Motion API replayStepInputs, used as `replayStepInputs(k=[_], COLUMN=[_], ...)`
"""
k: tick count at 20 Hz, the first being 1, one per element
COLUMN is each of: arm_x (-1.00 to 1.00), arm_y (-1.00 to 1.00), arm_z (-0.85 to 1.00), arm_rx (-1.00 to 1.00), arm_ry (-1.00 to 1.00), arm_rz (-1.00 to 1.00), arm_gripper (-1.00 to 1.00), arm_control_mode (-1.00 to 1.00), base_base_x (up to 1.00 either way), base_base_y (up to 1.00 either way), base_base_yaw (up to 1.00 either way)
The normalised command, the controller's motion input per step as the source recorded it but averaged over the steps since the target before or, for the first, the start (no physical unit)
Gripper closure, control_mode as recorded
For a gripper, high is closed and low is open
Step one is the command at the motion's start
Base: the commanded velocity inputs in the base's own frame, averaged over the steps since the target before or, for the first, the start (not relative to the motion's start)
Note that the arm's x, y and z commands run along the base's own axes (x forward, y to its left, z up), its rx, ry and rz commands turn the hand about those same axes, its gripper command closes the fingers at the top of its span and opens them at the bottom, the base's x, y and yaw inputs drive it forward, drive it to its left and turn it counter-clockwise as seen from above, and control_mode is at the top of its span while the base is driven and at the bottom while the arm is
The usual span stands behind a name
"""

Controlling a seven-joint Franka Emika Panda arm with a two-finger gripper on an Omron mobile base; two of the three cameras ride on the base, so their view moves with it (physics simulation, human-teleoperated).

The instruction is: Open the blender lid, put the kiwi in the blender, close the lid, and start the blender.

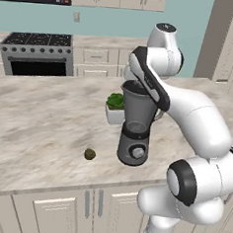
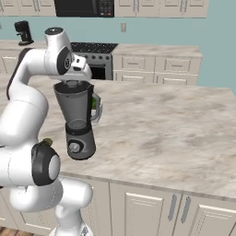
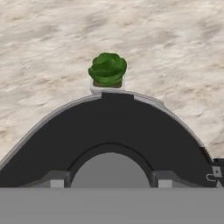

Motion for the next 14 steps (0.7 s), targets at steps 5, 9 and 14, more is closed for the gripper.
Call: replayStepInputs(k=[5,9,14], arm_x=[-0.35,-0.08,0.21], arm_y=[0.0,0.0,0.0], arm_z=[-0.05,0.26,0.83], arm_rx=[0.01,0.0,0.0], arm_ry=[0.0,-0.01,-0.09], arm_rz=[0.0,0.0,0.0], arm_gripper=[1.0,1.0,1.0], arm_control_mode=[-1.0,-1.0,-1.0], base_base_x=[0.0,0.0,0.0], base_base_y=[0.0,0.0,0.0], base_base_yaw=[0.0,0.0,0.0])
